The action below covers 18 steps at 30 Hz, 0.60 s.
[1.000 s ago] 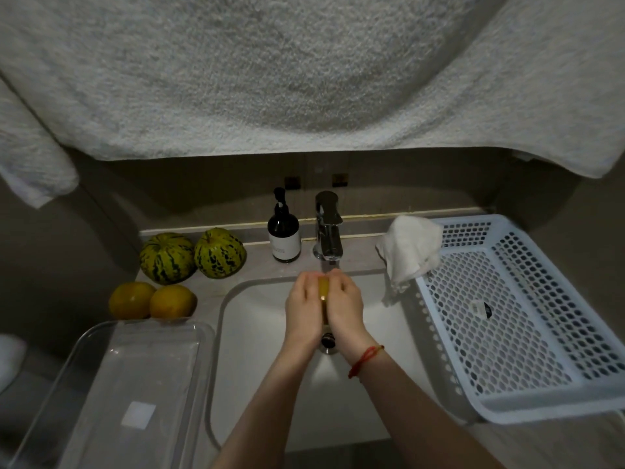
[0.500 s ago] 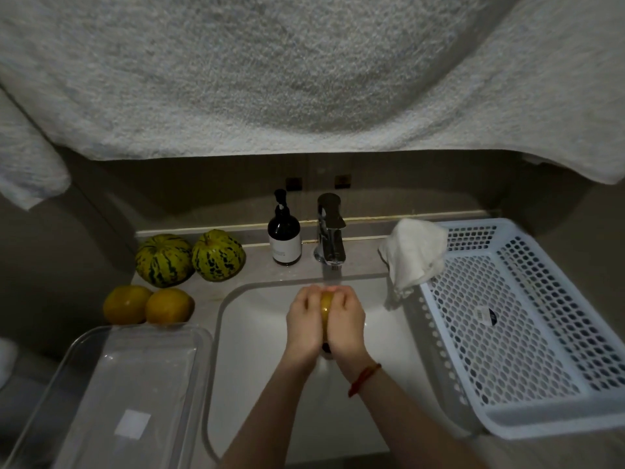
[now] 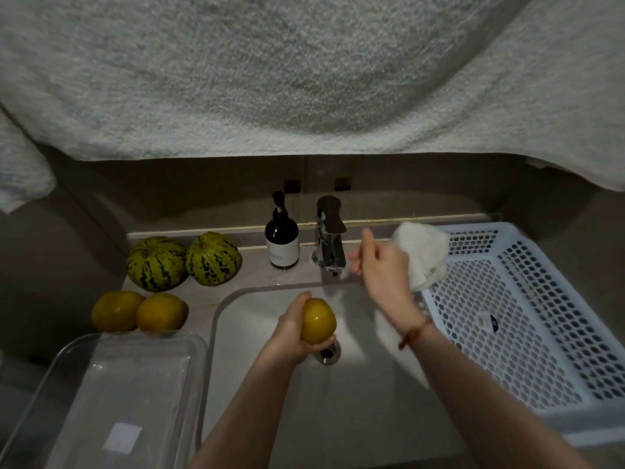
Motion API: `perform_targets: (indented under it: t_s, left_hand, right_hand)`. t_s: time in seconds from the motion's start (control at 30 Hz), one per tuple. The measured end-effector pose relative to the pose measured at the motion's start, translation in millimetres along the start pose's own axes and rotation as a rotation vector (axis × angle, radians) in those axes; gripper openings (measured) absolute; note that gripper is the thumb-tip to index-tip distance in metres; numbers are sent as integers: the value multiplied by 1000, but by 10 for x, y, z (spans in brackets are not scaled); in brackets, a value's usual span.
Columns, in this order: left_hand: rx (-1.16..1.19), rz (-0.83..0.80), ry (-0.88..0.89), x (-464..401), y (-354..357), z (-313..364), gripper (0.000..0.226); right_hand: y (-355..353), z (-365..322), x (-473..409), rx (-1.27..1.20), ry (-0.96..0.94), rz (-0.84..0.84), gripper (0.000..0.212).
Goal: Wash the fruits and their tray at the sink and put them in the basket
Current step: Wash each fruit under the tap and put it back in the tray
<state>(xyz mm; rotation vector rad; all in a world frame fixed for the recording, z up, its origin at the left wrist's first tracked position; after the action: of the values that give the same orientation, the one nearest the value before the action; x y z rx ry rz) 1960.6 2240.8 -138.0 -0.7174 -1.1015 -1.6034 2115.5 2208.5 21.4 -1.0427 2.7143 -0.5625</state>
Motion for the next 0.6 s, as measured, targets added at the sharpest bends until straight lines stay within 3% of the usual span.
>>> perform_targets:
  t_s: [0.13,0.23,0.6]
  left_hand:
    - [82,-66,-71,-56,160,-44,45]
    - [93,-97,-97,-94,255,-50,47]
    - [152,-123,-120,-170,369,-63,51]
  right_hand:
    - [315,-36,-319,-44,278,-270,49]
    - [477,41,-285,-217,433,-328,42]
    - [498,26,-427,-346,423,-288,40]
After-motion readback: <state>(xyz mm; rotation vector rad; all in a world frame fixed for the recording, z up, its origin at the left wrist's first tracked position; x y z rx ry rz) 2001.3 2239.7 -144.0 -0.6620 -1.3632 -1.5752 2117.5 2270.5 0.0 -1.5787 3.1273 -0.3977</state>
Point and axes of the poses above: each hand's wrist, its own x-axis away from the middle knuckle, its own y-axis out of the palm, z = x × y, the point moved 10 cm from there along -x, towards the middle knuckle
